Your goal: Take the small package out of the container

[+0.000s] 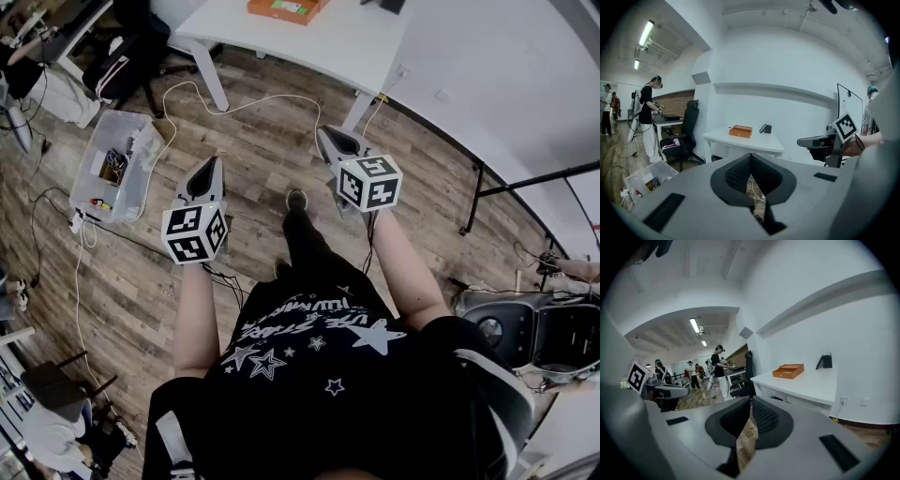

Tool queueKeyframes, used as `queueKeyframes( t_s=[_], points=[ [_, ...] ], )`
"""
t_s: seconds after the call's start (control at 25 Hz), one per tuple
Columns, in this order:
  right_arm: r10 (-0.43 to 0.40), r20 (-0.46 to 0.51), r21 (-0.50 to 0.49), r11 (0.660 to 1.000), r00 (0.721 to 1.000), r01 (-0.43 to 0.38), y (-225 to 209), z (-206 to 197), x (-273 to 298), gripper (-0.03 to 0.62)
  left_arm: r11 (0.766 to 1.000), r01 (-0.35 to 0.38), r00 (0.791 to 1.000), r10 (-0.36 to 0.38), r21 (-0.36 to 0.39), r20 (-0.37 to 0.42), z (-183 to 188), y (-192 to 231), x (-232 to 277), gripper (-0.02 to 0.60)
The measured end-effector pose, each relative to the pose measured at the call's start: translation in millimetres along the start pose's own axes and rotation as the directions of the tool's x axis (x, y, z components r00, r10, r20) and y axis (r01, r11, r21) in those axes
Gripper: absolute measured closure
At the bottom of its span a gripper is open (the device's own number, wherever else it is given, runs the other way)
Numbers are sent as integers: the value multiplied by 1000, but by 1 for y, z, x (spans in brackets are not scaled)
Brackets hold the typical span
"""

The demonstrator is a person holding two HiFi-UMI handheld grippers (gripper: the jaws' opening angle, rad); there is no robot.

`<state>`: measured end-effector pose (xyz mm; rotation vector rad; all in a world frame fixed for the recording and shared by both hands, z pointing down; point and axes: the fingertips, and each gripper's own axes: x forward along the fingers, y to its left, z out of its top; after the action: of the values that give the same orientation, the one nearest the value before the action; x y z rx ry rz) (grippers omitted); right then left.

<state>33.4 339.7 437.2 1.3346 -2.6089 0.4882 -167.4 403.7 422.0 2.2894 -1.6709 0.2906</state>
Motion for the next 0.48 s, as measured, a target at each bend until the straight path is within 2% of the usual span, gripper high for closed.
queueKeyframes(
  t_s=[0.48],
  points=[
    [8,-21,-3,1000,1000,-8,2,-16,5,540,1000,4,1000,-4,-9,-17,-16,6,1,563]
  ],
)
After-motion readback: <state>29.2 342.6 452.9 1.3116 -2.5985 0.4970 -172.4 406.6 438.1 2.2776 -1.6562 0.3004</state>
